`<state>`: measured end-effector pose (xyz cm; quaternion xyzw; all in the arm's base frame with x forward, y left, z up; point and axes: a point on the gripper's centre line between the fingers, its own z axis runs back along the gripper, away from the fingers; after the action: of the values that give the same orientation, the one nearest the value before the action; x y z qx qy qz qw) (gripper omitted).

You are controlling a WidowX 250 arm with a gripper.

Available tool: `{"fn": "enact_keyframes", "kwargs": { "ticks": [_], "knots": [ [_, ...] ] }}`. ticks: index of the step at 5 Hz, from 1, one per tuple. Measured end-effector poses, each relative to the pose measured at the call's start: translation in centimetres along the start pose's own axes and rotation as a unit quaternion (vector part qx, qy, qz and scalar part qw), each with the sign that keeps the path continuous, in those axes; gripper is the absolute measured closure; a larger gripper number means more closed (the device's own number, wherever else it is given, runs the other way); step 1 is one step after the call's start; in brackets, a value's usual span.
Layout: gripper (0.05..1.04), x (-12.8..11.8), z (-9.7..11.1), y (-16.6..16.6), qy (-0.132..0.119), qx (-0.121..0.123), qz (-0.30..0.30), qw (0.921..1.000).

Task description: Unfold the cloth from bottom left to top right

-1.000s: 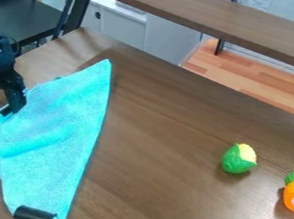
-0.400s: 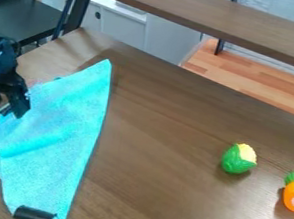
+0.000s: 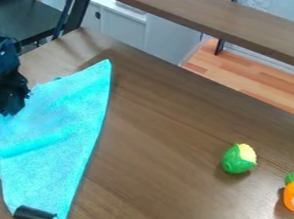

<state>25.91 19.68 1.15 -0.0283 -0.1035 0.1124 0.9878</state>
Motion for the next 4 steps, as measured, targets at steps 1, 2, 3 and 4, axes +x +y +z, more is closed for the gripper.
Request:
{"fn": "enact_keyframes", "kwargs": {
  "ticks": [1,2,3,4],
  "knots": [
    [0.582,0.16,-0.12,-0.03,-0.003,0.008,-0.005,1.0000],
    [0.448,-0.02,-0.24,-0.04,-0.002,0.010,-0.009,0.9999],
    [0.460,-0.03,-0.25,-0.05,-0.001,0.011,-0.008,0.9999],
    [0.526,-0.08,-0.67,-0.26,0.006,0.013,-0.011,0.9998]
  ]
}}
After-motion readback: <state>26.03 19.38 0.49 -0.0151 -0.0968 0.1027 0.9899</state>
